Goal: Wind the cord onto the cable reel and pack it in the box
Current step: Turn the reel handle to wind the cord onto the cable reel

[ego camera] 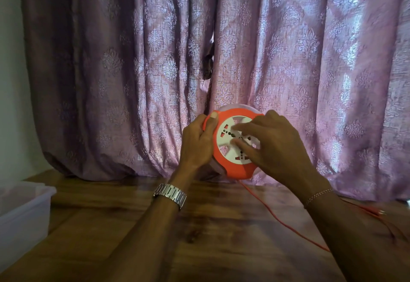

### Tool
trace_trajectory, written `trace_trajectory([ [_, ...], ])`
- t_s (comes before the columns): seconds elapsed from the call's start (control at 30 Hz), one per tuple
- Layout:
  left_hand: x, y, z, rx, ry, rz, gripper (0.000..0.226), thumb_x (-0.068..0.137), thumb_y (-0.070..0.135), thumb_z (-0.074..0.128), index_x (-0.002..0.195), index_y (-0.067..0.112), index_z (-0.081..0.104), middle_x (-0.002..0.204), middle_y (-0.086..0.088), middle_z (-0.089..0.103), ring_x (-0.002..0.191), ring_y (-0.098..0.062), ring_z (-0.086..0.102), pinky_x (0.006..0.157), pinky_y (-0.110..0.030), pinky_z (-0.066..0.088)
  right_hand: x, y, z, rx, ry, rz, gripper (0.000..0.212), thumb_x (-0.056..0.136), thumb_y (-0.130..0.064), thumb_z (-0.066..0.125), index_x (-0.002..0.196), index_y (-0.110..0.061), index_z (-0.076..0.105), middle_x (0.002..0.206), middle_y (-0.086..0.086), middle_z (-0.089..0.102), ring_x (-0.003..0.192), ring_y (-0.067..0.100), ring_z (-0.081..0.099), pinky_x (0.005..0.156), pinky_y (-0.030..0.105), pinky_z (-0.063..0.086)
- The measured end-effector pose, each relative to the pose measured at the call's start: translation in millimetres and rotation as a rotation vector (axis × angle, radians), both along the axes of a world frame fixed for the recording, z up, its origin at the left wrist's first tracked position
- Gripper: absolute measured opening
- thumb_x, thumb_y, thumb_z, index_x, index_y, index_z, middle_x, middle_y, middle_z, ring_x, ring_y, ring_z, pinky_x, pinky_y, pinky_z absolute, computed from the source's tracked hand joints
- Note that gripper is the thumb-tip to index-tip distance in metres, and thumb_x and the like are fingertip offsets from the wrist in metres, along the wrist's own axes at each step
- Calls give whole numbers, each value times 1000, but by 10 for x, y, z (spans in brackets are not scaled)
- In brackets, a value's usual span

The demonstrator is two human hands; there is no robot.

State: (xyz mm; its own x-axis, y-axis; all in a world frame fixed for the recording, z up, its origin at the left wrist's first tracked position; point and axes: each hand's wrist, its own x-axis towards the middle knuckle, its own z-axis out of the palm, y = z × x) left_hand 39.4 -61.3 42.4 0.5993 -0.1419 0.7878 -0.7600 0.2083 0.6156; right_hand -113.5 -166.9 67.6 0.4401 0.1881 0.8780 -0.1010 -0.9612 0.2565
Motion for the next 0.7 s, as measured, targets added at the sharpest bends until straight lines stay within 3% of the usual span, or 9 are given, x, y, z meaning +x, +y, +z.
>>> trace_trajectory([
  [0.03, 0, 2, 2, -2, 0, -1, 47, 92, 61, 48, 66, 22, 49, 61, 5, 58, 61, -14, 52, 63, -46, 48, -16, -6, 15, -34, 34, 41, 19, 79, -21, 75, 99, -20, 75, 97, 6, 71, 85, 31, 56, 69, 41, 49],
  [0.1, -4, 5, 4, 5, -3, -4, 48, 92, 61, 48, 67, 20, 50, 64, 1, 59, 63, -16, 53, 65, -50, 49, -54, -10, 49, -39, 177, 61, 30, 75, -2, 72, 95, -24, 77, 118, 9, 67, 96, 36, 55, 75, 46, 51],
  [0.17, -12, 7, 1, 6, -8, -9, 52, 91, 64, 47, 70, 17, 52, 67, -4, 62, 65, -19, 56, 67, -52, 51, -86, 22, 75, -3, 330, 45, 47, 73, 4, 67, 101, -33, 76, 134, 9, 57, 108, 38, 51, 84, 46, 51],
  [0.27, -7, 7, -7, 13, -22, 5, 61, 92, 64, 46, 76, 6, 56, 72, -12, 66, 70, -31, 63, 68, -54, 53, -88, 75, 68, -10, 465, -37, 54, 78, -2, 63, 114, -43, 68, 146, 9, 44, 122, 37, 41, 96, 44, 44],
  [0.33, -5, 6, -7, 23, -29, 19, 55, 95, 60, 47, 74, 10, 53, 68, -8, 64, 67, -30, 60, 67, -52, 52, -82, 81, 60, -28, 440, -72, 52, 78, -9, 64, 114, -46, 66, 144, 8, 46, 121, 35, 43, 94, 43, 44],
  [0.43, -16, 0, -1, 34, -53, 46, 48, 95, 57, 47, 68, 18, 47, 63, 3, 56, 62, -16, 50, 64, -43, 46, -71, 66, 49, -35, 374, -101, 44, 78, -18, 64, 109, -50, 68, 131, 8, 56, 111, 34, 50, 84, 45, 48],
  [0.5, -24, -9, -2, 34, -70, 47, 49, 95, 57, 46, 68, 16, 47, 62, 4, 54, 62, -15, 48, 63, -41, 44, -64, 60, 35, -28, 337, -118, 41, 78, -28, 51, 107, -51, 67, 123, 8, 59, 107, 34, 53, 77, 43, 47],
  [0.6, -17, -13, -6, 34, -72, 52, 53, 96, 57, 46, 71, 10, 50, 66, 0, 59, 66, -22, 55, 65, -41, 46, -54, 68, 1, 16, 282, -123, 57, 70, -38, 26, 108, -55, 64, 113, 7, 60, 103, 30, 58, 73, 39, 46],
  [0.7, -12, -22, -19, 58, -70, 61, 48, 97, 55, 47, 71, 16, 52, 66, 6, 62, 65, -15, 59, 63, -37, 48, -33, 75, -26, 41, 240, -132, 53, 69, -38, 35, 110, -59, 61, 104, 5, 63, 91, 30, 64, 66, 36, 49],
])
